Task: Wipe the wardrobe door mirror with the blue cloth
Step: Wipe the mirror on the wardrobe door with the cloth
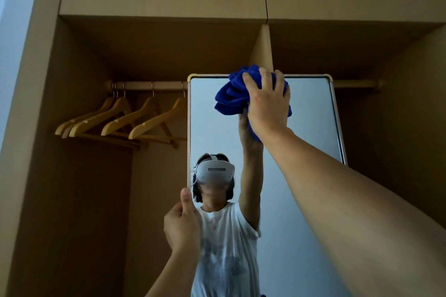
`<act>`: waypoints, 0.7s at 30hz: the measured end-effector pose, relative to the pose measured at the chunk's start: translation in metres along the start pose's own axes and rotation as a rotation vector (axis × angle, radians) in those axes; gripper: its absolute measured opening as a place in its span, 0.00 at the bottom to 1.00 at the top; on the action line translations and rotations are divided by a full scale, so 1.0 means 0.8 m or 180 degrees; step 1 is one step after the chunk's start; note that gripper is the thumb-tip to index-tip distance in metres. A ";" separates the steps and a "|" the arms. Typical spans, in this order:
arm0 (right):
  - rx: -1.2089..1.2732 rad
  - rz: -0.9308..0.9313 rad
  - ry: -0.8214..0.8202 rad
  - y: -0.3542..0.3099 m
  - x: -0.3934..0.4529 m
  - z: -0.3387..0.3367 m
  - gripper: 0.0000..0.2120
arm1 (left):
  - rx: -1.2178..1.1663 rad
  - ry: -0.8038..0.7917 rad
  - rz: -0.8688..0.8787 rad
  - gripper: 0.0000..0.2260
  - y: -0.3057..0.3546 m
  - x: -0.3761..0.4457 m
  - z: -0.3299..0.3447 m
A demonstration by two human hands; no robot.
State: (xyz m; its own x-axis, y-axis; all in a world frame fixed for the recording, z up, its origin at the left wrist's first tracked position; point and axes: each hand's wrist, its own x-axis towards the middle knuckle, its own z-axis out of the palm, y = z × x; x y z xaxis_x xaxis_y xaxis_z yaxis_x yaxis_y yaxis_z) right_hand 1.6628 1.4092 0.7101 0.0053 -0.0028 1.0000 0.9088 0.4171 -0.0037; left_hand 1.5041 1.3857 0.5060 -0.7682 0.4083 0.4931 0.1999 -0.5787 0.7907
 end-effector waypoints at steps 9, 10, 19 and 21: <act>-0.0053 0.0475 0.0084 0.051 0.000 0.000 0.26 | 0.0107 0.0182 0.0047 0.35 -0.003 0.002 0.004; -0.0050 0.0543 0.0071 0.058 0.000 -0.001 0.26 | 0.0144 0.0206 0.0057 0.35 -0.003 0.002 0.004; -0.0125 0.1116 -0.0025 0.139 -0.002 -0.015 0.27 | 0.0284 0.0346 0.0228 0.34 -0.006 0.002 0.004; -0.0161 0.1078 -0.0035 0.148 -0.005 -0.014 0.27 | 0.0265 0.0332 0.0221 0.35 -0.007 0.002 0.005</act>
State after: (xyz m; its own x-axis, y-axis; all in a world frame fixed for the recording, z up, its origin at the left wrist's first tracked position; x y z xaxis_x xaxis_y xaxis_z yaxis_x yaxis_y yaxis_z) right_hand 1.7749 1.4480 0.7059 0.3062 0.1381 0.9419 0.8757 0.3470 -0.3356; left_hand 1.5038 1.3920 0.5040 -0.8090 0.2914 0.5106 0.3011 -0.5406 0.7856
